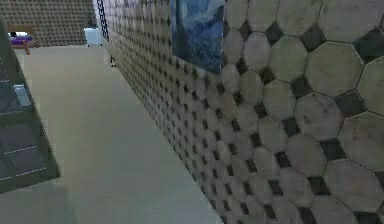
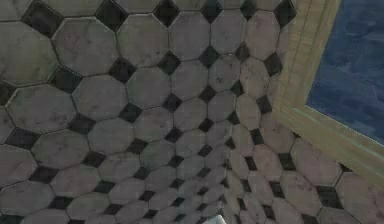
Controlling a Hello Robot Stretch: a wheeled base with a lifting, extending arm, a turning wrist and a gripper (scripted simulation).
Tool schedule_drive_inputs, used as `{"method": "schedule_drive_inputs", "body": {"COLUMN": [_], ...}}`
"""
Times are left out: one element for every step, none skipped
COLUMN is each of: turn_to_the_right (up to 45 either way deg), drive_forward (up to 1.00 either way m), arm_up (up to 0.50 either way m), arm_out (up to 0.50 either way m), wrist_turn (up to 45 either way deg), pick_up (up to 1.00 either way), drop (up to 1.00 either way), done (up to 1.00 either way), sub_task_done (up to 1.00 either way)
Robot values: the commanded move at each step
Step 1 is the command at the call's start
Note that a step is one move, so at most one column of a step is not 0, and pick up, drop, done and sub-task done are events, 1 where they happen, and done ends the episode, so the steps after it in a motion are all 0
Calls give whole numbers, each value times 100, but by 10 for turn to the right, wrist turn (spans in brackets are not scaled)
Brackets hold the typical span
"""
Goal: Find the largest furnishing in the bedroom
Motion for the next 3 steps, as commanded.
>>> {"method": "schedule_drive_inputs", "body": {"turn_to_the_right": [-210,0,-30], "drive_forward": [0,100,0], "arm_up": [0,0,0], "arm_out": [0,0,0], "wrist_turn": [0,0,0], "pick_up": [0,0,0], "drop": [0,0,0], "done": [0,0,0], "sub_task_done": [0,0,0]}}
